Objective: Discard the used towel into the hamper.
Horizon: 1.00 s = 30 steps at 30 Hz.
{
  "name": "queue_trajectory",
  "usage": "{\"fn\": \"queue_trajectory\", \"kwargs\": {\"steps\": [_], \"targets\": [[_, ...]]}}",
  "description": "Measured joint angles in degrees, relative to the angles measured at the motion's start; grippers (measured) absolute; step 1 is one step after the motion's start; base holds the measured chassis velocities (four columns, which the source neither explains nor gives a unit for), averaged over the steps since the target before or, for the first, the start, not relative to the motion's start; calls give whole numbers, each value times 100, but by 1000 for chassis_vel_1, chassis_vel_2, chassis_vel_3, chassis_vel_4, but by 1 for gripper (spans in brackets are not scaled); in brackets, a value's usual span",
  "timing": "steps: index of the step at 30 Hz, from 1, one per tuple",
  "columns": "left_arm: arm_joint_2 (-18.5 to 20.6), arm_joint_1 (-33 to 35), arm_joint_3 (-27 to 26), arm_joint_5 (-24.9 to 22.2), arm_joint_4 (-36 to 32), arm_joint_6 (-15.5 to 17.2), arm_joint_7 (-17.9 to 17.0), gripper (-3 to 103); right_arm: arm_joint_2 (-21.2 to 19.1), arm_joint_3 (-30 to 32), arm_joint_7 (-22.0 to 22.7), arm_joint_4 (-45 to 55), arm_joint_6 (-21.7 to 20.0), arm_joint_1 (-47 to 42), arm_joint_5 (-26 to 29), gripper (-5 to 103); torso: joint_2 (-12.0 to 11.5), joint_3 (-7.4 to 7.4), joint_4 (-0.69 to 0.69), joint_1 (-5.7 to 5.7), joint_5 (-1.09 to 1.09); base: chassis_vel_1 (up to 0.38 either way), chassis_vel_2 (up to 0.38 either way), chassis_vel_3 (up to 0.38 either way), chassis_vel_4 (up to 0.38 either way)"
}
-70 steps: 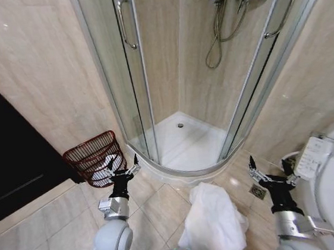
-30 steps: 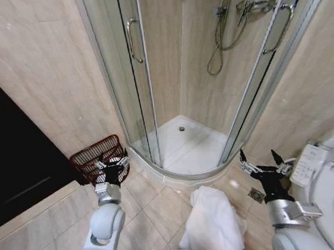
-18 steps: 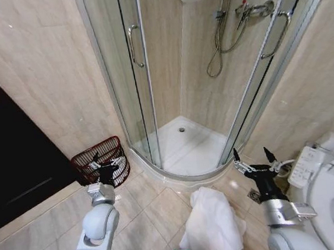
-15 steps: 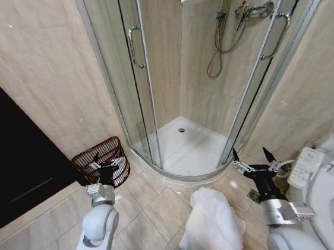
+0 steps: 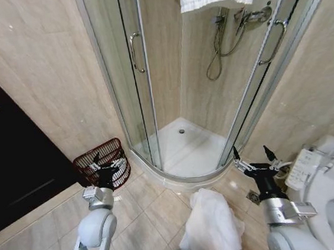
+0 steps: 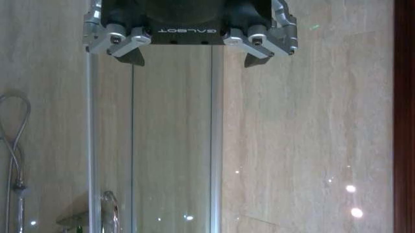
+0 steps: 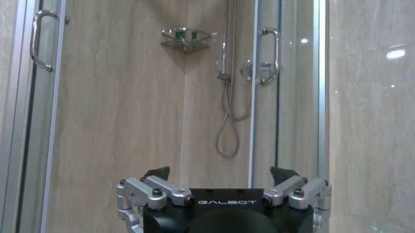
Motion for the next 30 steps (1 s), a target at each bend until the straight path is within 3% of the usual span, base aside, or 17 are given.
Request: {"fn": "queue_trajectory", "kwargs": {"steps": [30], "targets": [[-69,132,128,89,-108,-161,-2,100,0,8,17,82,-35,-1,-13,100,762,439,0,323,1,0,0,0,0]]}}
